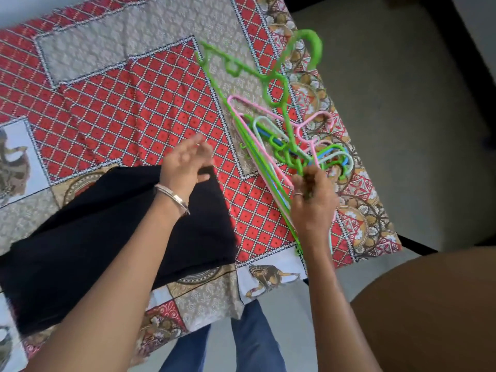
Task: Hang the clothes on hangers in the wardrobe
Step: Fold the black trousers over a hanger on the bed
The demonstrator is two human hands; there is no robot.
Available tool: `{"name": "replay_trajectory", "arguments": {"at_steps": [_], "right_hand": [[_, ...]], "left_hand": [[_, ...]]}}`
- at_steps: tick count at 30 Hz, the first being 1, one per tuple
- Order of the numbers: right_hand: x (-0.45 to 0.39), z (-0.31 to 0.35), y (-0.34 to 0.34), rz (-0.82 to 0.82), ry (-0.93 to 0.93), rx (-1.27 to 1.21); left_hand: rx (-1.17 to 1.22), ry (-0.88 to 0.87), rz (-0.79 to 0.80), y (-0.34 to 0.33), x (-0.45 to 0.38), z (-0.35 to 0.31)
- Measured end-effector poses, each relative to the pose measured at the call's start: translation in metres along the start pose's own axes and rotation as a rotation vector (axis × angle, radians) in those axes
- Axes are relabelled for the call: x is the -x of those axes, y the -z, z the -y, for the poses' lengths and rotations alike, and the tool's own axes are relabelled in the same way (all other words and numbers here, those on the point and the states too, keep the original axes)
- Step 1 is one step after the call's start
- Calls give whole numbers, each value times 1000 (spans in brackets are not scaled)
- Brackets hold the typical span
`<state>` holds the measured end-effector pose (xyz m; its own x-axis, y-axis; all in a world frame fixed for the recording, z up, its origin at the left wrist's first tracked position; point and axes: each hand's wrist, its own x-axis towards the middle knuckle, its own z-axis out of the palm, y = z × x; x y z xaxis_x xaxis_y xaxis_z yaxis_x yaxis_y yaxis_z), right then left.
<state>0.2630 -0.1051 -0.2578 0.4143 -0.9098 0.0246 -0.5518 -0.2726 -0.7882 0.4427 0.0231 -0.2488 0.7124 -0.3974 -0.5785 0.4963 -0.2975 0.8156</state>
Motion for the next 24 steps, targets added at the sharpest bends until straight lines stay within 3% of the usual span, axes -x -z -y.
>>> {"name": "replay_trajectory", "arguments": {"at_steps": [3, 5, 9, 10, 12, 14, 16, 18, 20, 24], "right_hand": [[53, 26, -37, 217, 119, 35], [89, 34, -60, 342, 191, 71], [159, 52, -94, 641, 412, 161], [170, 52, -100, 730, 495, 211], [179, 41, -106, 741, 537, 323], [186, 26, -112, 557, 294, 418], [177, 2, -103, 376, -114, 521], [181, -15, -108, 425, -367, 540], [183, -21, -117, 477, -383, 469], [179, -8, -130, 317, -474, 284]], "left_hand": [[172, -57, 199, 40, 11, -14], [257, -19, 194, 58, 20, -15], [369, 226, -256, 118, 34, 14], [405, 270, -339, 136, 37, 26], [452, 345, -402, 167, 49, 48], [422, 375, -368, 206, 66, 78], [415, 396, -318, 220, 77, 102], [402, 420, -333, 239, 88, 121], [371, 430, -383, 249, 89, 132], [151, 449, -415, 257, 94, 147]]}}
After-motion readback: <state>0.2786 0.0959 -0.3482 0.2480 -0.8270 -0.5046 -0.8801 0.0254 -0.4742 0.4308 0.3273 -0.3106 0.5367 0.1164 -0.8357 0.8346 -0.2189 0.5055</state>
